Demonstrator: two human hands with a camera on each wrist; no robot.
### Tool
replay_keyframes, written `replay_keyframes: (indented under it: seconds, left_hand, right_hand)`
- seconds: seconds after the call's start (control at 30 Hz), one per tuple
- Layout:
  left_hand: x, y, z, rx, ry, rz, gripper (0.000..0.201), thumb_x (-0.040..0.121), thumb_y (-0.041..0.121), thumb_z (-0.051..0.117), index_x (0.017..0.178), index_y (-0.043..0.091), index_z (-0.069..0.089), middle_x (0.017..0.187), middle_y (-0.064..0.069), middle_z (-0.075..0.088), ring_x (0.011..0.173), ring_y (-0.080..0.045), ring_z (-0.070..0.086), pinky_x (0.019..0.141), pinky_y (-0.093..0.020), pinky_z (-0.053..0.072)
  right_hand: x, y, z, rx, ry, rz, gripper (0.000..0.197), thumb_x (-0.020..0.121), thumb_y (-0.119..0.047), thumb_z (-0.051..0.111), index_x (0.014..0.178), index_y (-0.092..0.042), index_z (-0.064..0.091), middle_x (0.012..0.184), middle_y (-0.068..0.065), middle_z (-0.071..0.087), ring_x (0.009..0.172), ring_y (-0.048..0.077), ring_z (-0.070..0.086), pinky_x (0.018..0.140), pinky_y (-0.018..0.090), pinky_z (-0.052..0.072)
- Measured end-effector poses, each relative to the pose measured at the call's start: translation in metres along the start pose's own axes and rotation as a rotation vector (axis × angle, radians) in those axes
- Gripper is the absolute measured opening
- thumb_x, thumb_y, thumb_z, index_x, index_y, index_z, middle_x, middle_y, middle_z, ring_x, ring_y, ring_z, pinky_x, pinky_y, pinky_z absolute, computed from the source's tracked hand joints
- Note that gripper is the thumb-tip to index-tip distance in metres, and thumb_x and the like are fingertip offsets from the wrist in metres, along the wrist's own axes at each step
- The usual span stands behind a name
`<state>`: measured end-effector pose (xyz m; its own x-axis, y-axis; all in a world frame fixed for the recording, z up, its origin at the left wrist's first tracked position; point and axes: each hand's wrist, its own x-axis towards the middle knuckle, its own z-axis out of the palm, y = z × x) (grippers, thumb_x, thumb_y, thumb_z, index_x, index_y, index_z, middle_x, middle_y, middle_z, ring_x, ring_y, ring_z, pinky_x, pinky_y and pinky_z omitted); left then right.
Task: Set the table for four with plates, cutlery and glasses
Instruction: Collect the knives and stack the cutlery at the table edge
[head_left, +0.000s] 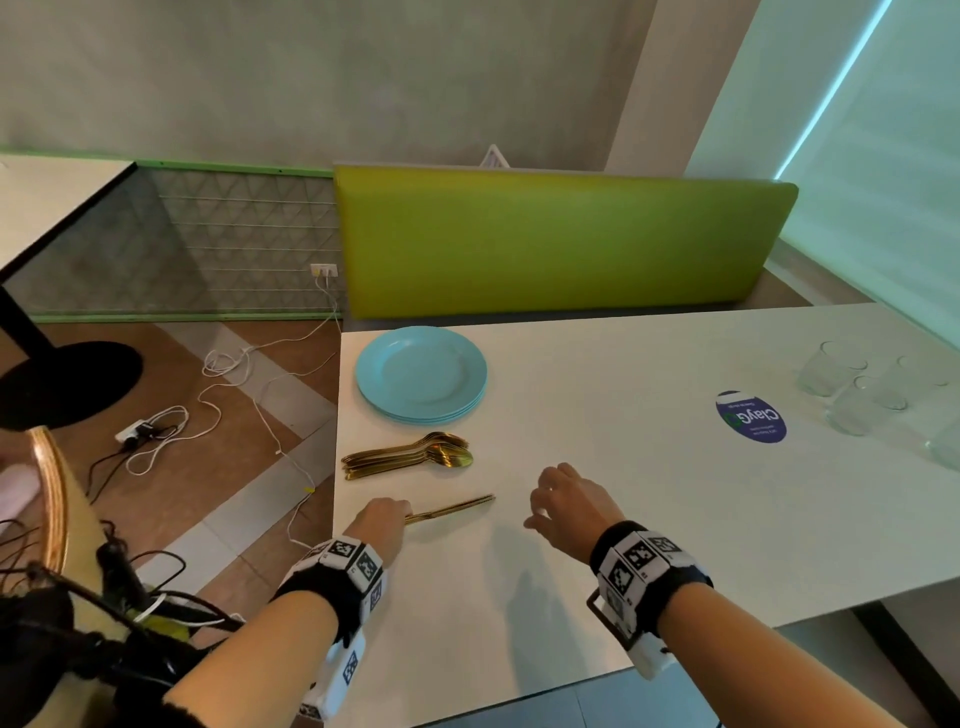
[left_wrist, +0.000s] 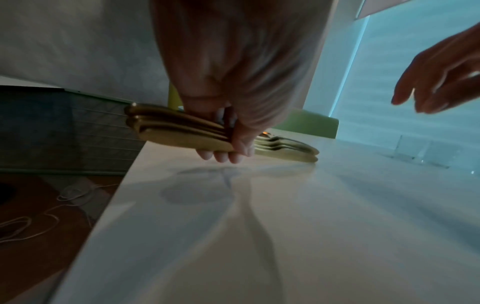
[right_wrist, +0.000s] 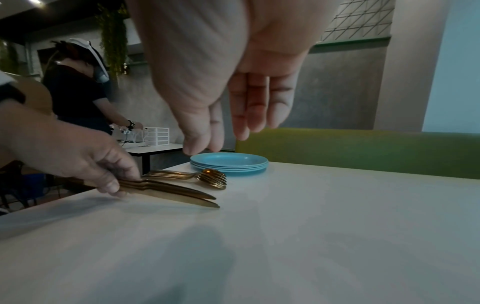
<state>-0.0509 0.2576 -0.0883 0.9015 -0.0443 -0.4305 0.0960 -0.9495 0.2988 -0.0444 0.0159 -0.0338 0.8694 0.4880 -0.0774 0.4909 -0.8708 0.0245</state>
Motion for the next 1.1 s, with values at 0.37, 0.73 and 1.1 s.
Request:
replay_keyframes:
  seconds: [0.37, 0.73, 1.1]
  left_hand:
    - [0.016, -0.01, 0.006, 0.086, 0.061, -0.002, 0.037, 0.094, 0.004, 0.031, 0.124, 0.007, 0.052, 0.123, -0.011, 0.045, 0.117, -0.026, 0.048, 0.099, -0.029, 0.04]
    - [0.038, -0.009, -0.017, 0.194, 0.005, -0.011, 0.03, 0.094, 0.006, 0.043, 0.118, 0.003, 0.061, 0.124, -0.013, 0.06, 0.113, -0.027, 0.059, 0.088, -0.029, 0.047]
    - [0.044, -0.003, -0.029, 0.453, -0.038, 0.076, 0.031, 0.095, 0.019, 0.049, 0.122, 0.008, 0.06, 0.125, -0.008, 0.06, 0.119, -0.022, 0.056, 0.099, -0.026, 0.043]
  right_hand:
    - [-0.004, 0.01, 0.008, 0.011, 0.013, 0.087, 0.036, 0.027, -0.044, 0.093, 0.042, -0.027, 0.065, 0.064, -0.006, 0.065, 0.058, 0.01, 0.065, 0.031, 0.014, 0.04]
    - [-0.015, 0.026, 0.013, -0.005, -0.019, 0.165, 0.036, 0.025, -0.042, 0.093, 0.04, -0.026, 0.064, 0.064, -0.006, 0.065, 0.058, 0.01, 0.065, 0.03, 0.013, 0.04]
    - [-0.024, 0.034, 0.008, -0.076, -0.07, 0.144, 0.018, 0.065, -0.028, 0.082, 0.066, -0.013, 0.073, 0.086, 0.006, 0.067, 0.085, 0.023, 0.065, 0.049, 0.027, 0.051]
